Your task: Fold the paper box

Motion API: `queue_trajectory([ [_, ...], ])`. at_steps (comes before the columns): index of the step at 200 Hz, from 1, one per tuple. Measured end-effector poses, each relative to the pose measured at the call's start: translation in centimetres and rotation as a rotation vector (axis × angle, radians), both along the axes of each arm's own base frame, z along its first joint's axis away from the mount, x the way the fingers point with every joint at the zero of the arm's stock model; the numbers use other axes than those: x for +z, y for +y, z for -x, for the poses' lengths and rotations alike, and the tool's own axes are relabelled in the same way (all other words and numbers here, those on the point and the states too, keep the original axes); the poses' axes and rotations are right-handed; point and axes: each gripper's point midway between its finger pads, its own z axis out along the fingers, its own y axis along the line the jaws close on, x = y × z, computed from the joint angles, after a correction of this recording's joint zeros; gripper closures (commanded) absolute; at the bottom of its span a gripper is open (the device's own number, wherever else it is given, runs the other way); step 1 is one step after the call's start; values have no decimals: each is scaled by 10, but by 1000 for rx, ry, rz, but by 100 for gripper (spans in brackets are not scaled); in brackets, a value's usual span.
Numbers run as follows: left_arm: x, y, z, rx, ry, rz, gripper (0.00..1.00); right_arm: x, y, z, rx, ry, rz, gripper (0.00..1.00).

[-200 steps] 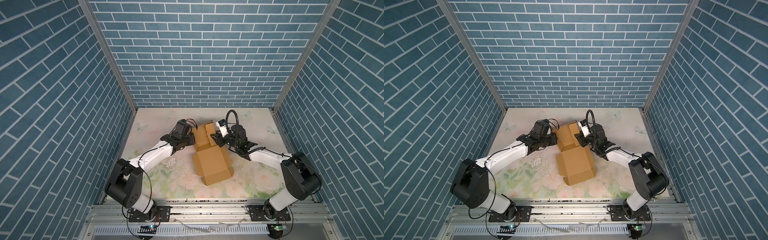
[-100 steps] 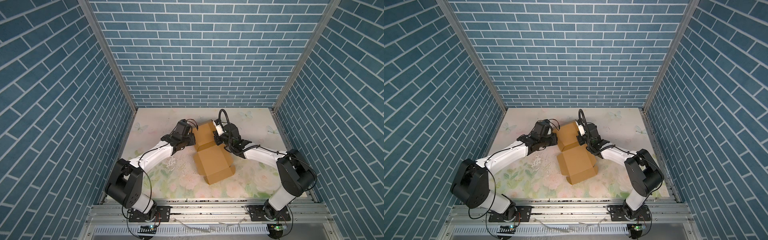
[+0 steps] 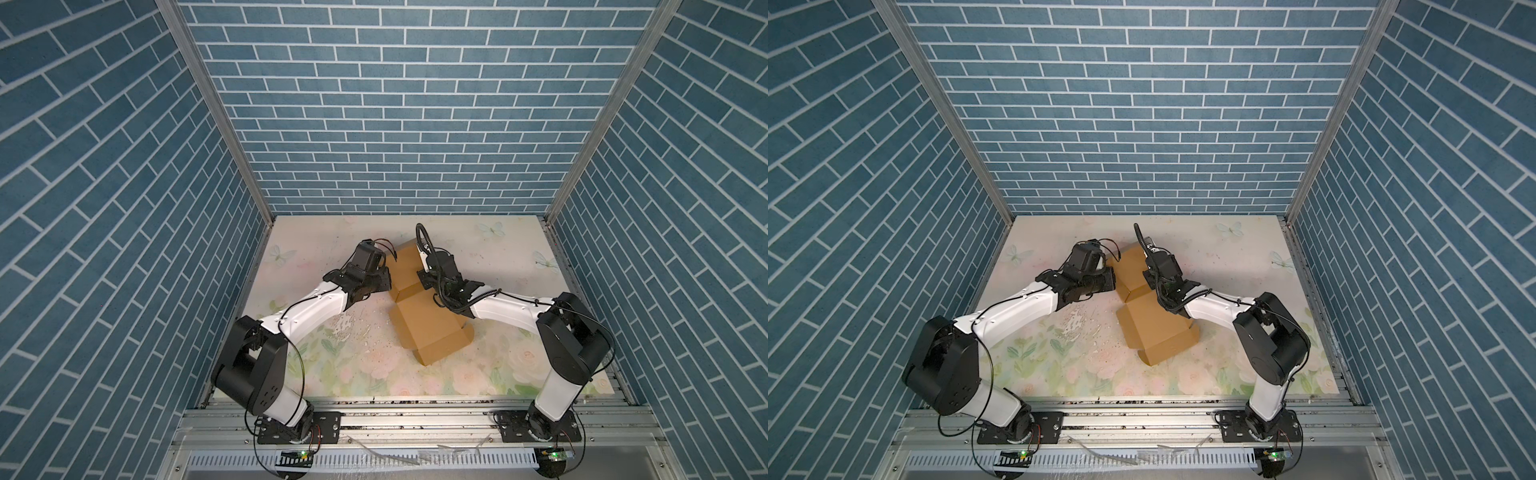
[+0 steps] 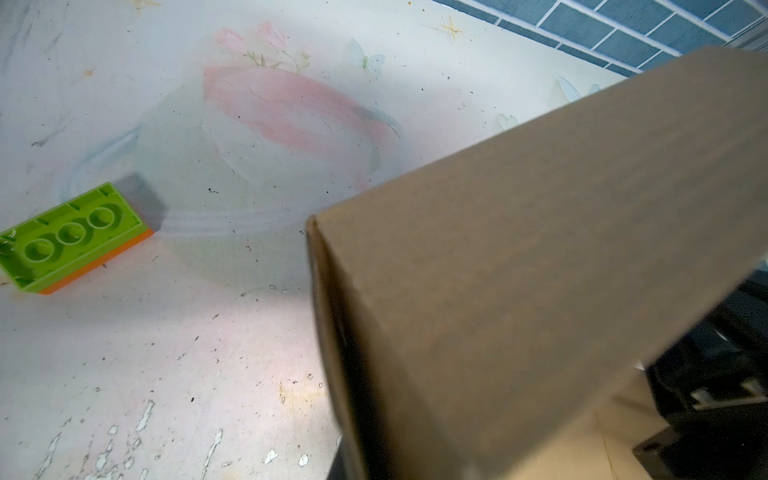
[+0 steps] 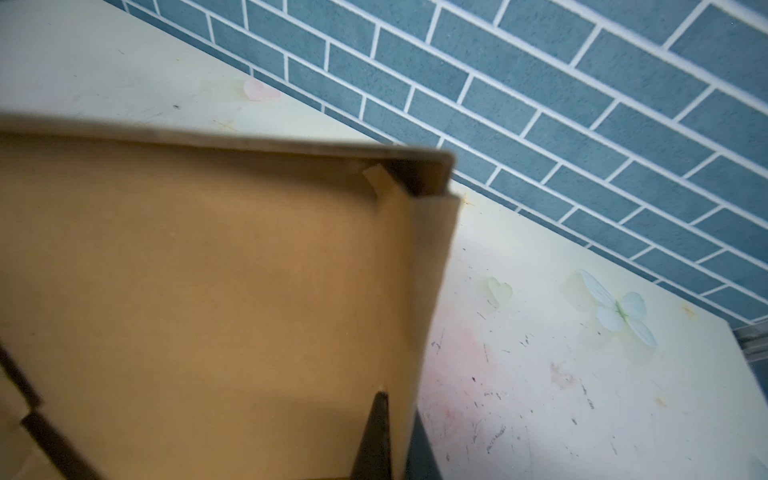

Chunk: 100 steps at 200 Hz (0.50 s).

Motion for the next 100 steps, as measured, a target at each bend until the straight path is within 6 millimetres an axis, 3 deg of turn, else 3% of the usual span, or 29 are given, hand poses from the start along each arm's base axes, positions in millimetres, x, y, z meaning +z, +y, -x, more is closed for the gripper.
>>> queue_trajectory([
  [61,-10,-2,-1,-3,20,-10,88,1,3,-3,-124,-130,179,100],
  [100,-13,-2,-2,-2,24,-15,87,-2,5,-2,-120,-132,176,99],
])
